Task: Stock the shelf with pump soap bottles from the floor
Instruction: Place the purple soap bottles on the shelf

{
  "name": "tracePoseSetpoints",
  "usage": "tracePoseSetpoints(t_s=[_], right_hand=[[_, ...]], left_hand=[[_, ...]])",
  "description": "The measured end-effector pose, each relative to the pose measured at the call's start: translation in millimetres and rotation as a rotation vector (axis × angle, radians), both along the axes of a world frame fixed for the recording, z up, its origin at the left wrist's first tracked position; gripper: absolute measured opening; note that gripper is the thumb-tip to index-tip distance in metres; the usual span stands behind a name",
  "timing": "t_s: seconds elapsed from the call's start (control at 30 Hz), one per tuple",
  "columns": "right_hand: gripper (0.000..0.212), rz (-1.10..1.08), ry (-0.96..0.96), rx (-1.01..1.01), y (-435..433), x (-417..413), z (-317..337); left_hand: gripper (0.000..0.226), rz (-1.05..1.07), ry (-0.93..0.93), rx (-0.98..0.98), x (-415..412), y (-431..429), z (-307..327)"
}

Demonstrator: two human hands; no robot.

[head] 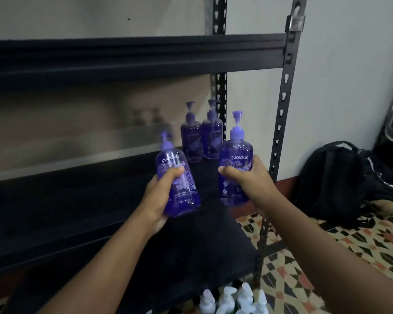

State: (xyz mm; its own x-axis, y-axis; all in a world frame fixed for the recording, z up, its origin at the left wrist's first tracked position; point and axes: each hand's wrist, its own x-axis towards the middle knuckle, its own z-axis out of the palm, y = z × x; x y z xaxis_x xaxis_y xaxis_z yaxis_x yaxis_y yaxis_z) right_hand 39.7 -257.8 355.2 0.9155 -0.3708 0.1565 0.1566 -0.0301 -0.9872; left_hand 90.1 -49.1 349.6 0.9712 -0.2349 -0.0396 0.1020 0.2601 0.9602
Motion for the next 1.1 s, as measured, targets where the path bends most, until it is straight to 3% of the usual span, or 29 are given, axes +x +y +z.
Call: tracePoseSetpoints(t_s=[0.17,0.4,0.53,0.67,0.8,0.97,1.1], right_hand=[[0.063,-0.006,-0.072,-0.039,-27,50,-5],[0.065,0.043,-0.089,-0.097,-35,74,-16],[0.086,0.019,-0.06,-0.124,-38,71,-21],[0.102,-0.095,0.012,-0.37,-36,65,-37],[0.073,-0.172,0.05,-0.501,-33,71,-38],[0.064,-0.181,0.07,-0.521,-29,101,-30],[0.057,-0.178,0.113,-0.483,-26,119,-25]], left_hand=[[0.079,0.026,0.047,-0.066,34,-28,-4],[0.068,0.002,0.066,-0.109,51,-36,-12],[0.071,-0.013,0.074,-0.108,51,-35,-13],[0.071,-0.013,0.082,-0.097,51,-36,-13],[0.054,-0.021,0.073,-0.06,50,-37,-13],[0.064,-0.013,0.07,-0.079,50,-38,-13],[0.045,-0.014,0.063,-0.1,53,-37,-15]])
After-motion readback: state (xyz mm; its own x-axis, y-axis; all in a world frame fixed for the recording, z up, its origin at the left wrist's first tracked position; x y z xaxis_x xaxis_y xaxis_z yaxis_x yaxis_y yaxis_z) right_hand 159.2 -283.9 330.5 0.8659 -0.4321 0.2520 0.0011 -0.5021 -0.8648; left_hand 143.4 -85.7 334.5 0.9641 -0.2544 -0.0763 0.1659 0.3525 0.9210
